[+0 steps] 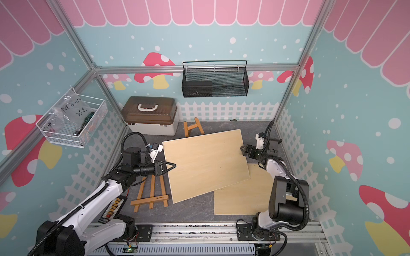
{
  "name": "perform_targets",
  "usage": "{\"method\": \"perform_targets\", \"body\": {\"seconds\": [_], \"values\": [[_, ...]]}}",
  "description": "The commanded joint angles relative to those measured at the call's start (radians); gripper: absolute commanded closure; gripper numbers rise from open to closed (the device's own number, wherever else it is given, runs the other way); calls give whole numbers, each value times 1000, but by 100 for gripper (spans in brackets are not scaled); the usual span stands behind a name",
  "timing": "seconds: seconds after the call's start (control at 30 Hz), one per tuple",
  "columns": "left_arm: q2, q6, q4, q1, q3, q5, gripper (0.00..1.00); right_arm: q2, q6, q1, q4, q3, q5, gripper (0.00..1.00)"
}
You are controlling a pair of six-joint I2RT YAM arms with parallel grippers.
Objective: Disassemble the easel
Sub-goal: Place the drawing board on the drawing board.
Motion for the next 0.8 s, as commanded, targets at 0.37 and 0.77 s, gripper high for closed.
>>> {"method": "perform_targets", "body": {"seconds": [0.37, 0.77], "values": [[76, 122, -80, -17, 15, -121, 100, 61, -99, 77, -69, 10, -202, 11], [81, 15, -51, -16, -7, -119, 100, -125, 52, 87, -51, -58, -253, 15]]}}
